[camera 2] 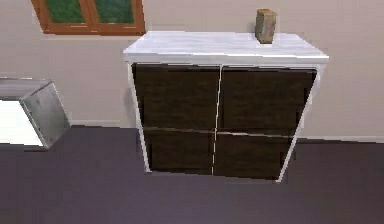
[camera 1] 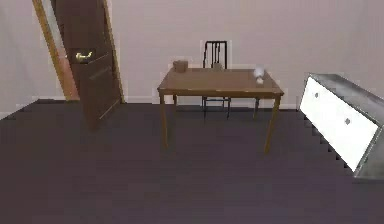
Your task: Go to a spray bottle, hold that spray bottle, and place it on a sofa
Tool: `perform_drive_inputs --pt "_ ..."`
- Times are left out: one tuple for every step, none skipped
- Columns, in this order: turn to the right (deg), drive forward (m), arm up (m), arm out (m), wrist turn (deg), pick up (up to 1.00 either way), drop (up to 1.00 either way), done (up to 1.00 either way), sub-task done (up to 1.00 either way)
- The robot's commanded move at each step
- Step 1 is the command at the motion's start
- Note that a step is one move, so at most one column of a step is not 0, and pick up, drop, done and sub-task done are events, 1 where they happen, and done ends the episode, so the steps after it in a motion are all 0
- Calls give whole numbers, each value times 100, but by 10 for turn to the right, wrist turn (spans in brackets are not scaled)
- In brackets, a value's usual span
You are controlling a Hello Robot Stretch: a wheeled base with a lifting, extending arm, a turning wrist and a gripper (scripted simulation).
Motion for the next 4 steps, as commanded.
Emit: perform_drive_inputs --pt "-390 0 0 0 0 0 0 0 0" --pt "0 100 0 0 0 0 0 0 0" --pt "0 100 0 0 0 0 0 0 0" --pt "-60 0 0 0 0 0 0 0 0"
